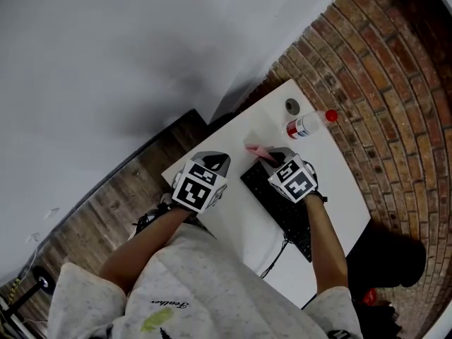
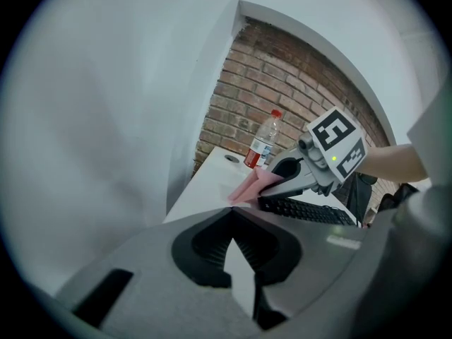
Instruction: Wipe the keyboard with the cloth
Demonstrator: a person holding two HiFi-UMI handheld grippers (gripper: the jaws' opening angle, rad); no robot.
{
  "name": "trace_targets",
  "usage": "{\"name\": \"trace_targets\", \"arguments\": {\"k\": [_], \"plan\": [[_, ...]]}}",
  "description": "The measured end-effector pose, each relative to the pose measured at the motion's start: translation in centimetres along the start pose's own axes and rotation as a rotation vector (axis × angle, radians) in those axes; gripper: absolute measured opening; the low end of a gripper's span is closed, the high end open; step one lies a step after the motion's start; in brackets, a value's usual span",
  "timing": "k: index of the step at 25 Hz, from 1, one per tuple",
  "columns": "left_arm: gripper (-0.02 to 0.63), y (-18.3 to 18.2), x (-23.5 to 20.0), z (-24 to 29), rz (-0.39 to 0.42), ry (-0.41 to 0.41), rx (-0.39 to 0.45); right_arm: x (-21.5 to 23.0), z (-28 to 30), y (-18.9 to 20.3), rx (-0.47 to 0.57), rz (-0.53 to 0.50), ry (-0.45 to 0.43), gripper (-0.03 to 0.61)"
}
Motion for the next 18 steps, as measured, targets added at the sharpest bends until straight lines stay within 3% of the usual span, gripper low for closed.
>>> {"name": "trace_targets", "arguments": {"k": [18], "plan": [[-0.003,2.8,1.3,-2.7,-0.049,-0.060,0.023,-5.0,0.1,-0.8,0.022,-0.074,-0.074,0.023]]}}
Point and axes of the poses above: the fingertips, and each gripper's own axes: z forward along the fingers, x to its right, y out of its underside, the point moved 6 cm from there along -z, backward along the fingers, and after that the axes turned 10 degrees about -x, right-handed, at the moved point
